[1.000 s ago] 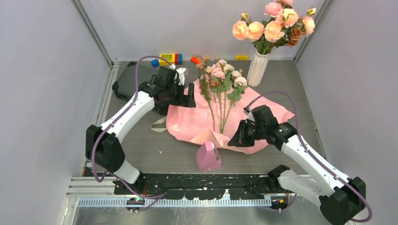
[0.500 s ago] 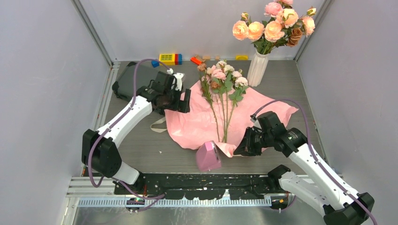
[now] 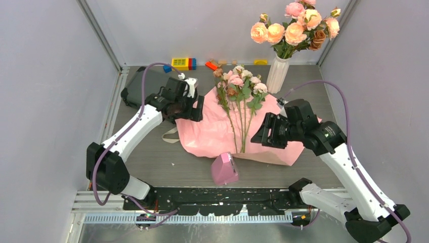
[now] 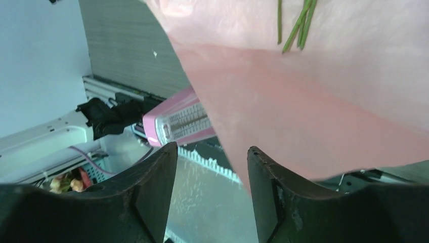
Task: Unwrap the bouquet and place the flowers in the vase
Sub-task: Unfold the wrapping paper at the center of the board, then pick up the fake flower from the wrapping paper, then insert the fake flower into the vase.
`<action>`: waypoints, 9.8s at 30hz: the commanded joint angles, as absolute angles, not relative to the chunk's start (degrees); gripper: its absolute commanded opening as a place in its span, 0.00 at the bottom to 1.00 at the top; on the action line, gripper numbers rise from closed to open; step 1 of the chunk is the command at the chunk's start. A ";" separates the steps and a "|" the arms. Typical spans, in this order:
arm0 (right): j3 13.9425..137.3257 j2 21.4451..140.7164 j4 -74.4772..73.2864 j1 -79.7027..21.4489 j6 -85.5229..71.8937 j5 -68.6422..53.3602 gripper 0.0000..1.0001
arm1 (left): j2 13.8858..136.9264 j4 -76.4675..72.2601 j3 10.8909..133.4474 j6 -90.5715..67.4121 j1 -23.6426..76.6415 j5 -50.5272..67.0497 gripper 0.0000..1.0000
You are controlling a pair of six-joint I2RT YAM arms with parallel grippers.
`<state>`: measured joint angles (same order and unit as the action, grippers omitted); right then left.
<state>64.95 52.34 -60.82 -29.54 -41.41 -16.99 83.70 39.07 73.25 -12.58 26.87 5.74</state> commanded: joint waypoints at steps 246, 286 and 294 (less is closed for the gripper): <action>95.53 95.96 49.70 -17.67 26.78 15.85 0.00 | 66.87 30.85 66.28 -8.61 22.16 -2.04 0.92; 92.47 103.43 63.50 -15.94 32.72 20.81 0.00 | 66.88 30.19 65.67 -8.35 20.93 -3.08 0.92; 91.80 104.13 64.13 -14.90 31.16 20.90 0.00 | 67.53 30.23 65.65 -8.44 20.74 -2.99 0.92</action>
